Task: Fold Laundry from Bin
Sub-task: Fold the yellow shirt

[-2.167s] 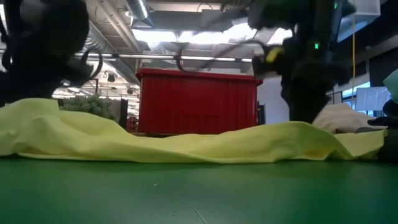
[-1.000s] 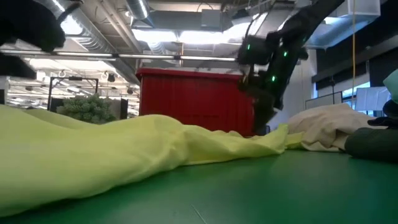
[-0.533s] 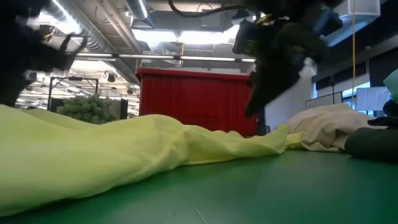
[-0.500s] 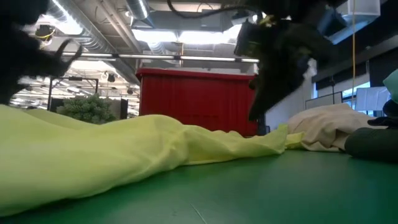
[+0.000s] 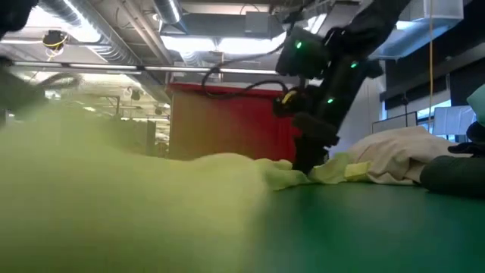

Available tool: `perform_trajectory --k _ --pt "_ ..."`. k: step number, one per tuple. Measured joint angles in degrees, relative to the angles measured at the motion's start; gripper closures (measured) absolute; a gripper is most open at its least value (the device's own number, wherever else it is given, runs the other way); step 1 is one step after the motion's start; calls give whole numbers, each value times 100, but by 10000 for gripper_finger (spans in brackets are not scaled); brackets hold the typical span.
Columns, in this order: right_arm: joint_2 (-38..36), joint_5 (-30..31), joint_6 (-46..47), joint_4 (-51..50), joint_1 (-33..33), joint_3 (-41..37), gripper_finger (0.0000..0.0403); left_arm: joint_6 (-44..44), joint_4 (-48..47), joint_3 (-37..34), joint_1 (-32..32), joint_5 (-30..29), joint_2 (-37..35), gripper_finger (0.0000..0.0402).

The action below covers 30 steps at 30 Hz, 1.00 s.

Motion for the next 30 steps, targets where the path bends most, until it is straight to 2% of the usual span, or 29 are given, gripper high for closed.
perform_trajectory --k 7,11,14,18,22,26,30 --pt "32 41 -506 290 -1020 64 402 1074 1845 289 2 -363 9 400" --pt "15 -153 -642 258 -1370 66 402 1307 1246 580 1 -494 9 400" --pt "-45 -512 -750 184 -1389 70 402 1226 330 813 -58 -985 9 400" --pt "-314 -962 -763 146 -1143 68 402 1205 107 999 -152 -1686 9 400" --pt "-762 -960 -755 80 -751 68 402 1367 883 1015 -303 -2286 9 400" --pt "-1156 -616 -608 147 -200 68 402 1572 1434 1017 -462 -2555 9 400" --pt "-1214 -317 -603 412 422 75 402 1666 1628 1017 -604 -3224 9 400"
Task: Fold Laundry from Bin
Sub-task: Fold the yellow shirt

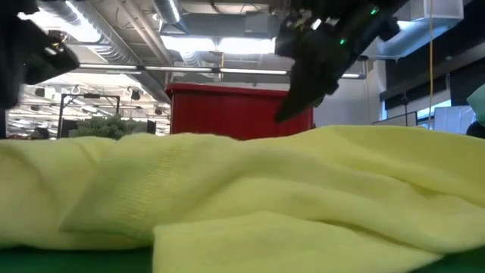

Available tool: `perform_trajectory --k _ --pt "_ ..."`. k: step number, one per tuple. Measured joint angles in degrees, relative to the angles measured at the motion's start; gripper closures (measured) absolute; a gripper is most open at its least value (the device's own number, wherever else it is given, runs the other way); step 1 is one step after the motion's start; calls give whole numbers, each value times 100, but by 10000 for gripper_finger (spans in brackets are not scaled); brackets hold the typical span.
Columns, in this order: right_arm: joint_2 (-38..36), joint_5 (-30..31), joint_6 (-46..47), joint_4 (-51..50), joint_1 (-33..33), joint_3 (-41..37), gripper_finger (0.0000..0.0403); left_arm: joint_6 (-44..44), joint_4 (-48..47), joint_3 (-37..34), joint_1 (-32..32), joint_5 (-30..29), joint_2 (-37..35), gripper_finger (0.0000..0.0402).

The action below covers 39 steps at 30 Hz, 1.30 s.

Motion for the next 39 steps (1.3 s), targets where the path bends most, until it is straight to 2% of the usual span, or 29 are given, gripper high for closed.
perform_trajectory --k 2,6,8,16,39 --pt "41 94 -11 209 264 -2 402 160 -11 0 -6 -343 0 400" --pt "47 414 -14 409 592 -1 402 1012 -3 0 28 -1278 0 400" --pt "43 576 -17 478 683 -1 402 1286 -2 0 79 -1473 0 400" --pt "43 865 -154 525 717 -1 402 1492 -2 0 140 -1466 -2 398" --pt "79 845 -158 1003 718 -1 402 1479 35 0 139 -1484 -4 399"
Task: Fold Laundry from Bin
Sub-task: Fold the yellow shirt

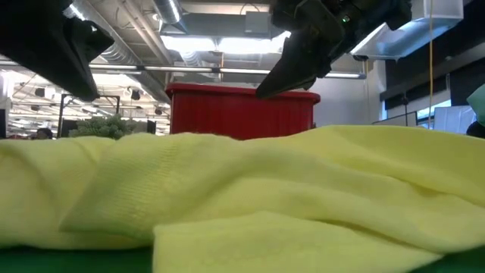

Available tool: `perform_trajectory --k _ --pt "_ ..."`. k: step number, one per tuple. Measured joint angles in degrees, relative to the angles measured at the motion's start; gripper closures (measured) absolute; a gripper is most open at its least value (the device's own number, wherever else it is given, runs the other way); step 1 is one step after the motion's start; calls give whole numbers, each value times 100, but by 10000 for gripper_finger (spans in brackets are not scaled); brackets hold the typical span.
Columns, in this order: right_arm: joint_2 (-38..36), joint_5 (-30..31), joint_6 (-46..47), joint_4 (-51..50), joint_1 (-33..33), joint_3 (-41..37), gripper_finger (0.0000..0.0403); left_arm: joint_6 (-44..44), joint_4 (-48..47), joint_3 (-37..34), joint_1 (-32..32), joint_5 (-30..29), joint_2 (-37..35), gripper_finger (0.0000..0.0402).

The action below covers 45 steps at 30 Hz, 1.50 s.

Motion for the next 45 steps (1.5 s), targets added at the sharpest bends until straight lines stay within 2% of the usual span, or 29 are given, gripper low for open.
perform_trajectory --k 5,8,12,18,21,24,26,28,33,37,40,45 --pt "151 -402 5 445 0 11 402 -679 545 0 -11 82 -2 399" --pt "275 -590 -4 646 0 2 402 -772 886 6 -31 92 -7 399" --pt "371 -598 -4 719 0 3 402 -869 1094 7 -124 265 -7 399" --pt "412 -666 1 644 0 4 402 -1632 1055 -11 -295 258 230 399" --pt "427 -1209 10 598 4 2 402 -1739 1056 -13 -340 566 487 399" --pt "427 -1727 0 596 155 17 402 -1774 1082 -13 -349 1222 699 399" --pt "427 -1817 -101 510 353 123 402 -1825 1157 -18 -377 1509 788 399" --pt "425 -1805 -222 409 546 295 402 -1816 1300 -20 -398 1556 832 399" --pt "423 -1163 -178 -77 996 510 402 -1609 1084 -20 -423 1423 832 399" --pt "505 -937 204 -308 1187 521 397 -1524 400 -20 -306 842 833 399" --pt "723 -937 356 -430 1269 520 373 -1406 258 -20 -115 496 819 399" --pt "1074 -1050 788 -438 1330 520 304 -752 307 -20 316 405 813 399"
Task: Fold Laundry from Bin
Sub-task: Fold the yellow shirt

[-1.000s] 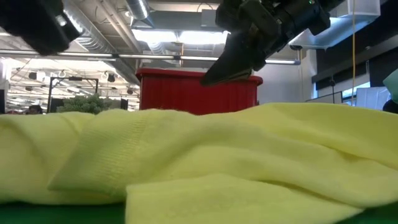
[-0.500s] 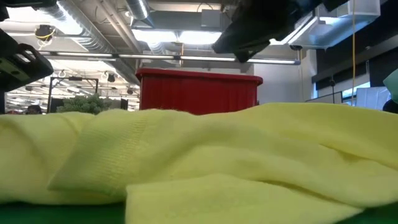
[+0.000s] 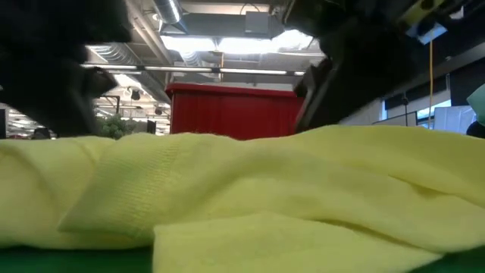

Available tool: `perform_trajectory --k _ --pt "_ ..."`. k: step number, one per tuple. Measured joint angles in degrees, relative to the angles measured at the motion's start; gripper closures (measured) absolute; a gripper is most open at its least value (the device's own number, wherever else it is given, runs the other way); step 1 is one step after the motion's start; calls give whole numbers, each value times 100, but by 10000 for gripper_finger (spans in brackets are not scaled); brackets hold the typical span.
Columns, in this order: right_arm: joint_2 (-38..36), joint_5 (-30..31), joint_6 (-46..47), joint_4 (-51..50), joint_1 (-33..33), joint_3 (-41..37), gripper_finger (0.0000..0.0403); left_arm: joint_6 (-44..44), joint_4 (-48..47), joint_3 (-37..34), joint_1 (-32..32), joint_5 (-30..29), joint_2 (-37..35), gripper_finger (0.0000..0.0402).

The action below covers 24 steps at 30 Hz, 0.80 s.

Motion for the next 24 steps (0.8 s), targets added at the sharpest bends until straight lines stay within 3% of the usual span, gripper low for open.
perform_trajectory --k 5,10,16,24 --pt "123 -346 458 2 21 0 242 509 43 0 482 127 0 399" --pt "133 -483 613 8 103 0 212 981 247 0 790 184 0 399" --pt "133 -946 772 -5 334 0 218 1042 226 -4 1006 198 33 399" --pt "133 -744 1106 -238 928 0 246 877 -450 -15 1013 182 46 399"
